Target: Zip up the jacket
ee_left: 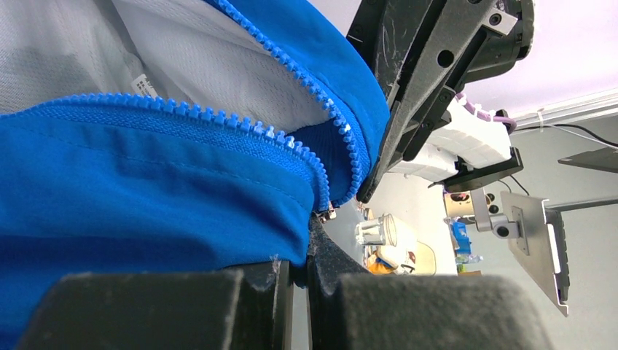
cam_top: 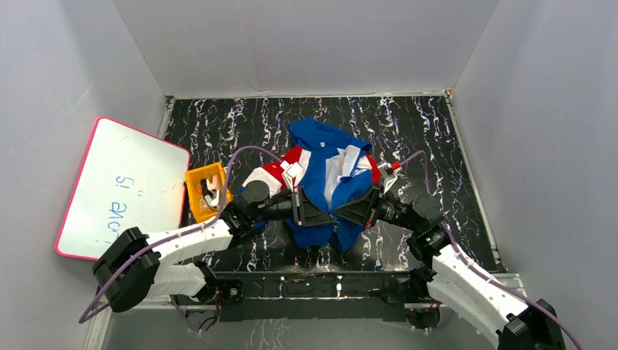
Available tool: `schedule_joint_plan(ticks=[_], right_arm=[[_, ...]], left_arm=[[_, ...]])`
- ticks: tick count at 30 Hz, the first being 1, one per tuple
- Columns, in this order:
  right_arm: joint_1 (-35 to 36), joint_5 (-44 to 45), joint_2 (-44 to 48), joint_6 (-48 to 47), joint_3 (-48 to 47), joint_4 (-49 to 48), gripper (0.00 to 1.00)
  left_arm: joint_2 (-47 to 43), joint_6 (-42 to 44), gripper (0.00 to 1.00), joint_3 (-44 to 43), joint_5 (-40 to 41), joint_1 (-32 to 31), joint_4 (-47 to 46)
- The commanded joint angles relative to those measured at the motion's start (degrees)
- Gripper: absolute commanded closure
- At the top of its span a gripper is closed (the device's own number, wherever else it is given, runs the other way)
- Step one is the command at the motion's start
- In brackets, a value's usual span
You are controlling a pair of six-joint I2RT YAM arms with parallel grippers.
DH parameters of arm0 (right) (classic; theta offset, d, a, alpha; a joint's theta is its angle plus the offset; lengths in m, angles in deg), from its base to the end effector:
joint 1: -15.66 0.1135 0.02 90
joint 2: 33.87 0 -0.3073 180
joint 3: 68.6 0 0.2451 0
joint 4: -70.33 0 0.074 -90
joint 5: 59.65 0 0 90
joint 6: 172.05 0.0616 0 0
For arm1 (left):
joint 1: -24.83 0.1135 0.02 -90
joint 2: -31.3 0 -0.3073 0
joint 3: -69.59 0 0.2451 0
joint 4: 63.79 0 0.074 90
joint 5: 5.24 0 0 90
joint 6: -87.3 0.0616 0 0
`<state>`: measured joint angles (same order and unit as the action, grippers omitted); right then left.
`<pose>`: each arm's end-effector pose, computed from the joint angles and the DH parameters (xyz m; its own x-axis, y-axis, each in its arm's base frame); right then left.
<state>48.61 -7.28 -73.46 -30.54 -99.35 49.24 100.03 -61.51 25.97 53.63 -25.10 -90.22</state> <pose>0.1015 0.1106 0.2977 -0.6182 0.3380 -0.7096 -0.7191 0.1213 0.6843 0.1412 -0.2173 0.2988 -0.8373 -0.1422 -0.5279 0.5242 0.0655 -0.8491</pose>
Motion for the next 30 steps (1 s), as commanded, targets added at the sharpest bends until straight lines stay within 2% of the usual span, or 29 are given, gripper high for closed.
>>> schedule_joint_plan(ticks=[1, 12, 24, 30], right_arm=[[0.49, 3.9, 2.97, 2.0, -0.01, -7.07, 1.0], [0.45, 13.23, 3.9, 1.37, -0.76, -4.24, 1.0], [0.46, 20.45, 4.67, 1.66, 0.48, 0.47, 1.0], [0.46, 20.22, 6.21, 2.34, 1.67, 0.77, 1.0]], left_arm=[[1.54, -1.35, 1.0, -2.36, -0.86, -0.08, 0.79], [4.12, -1.32, 1.0, -4.92, -4.11, -0.12, 3.77], [3.55, -0.35, 1.0, -2.57, -8.2, -0.6, -1.17], [2.53, 0.93, 1.0, -1.88, -10.61, -1.08, -1.41]])
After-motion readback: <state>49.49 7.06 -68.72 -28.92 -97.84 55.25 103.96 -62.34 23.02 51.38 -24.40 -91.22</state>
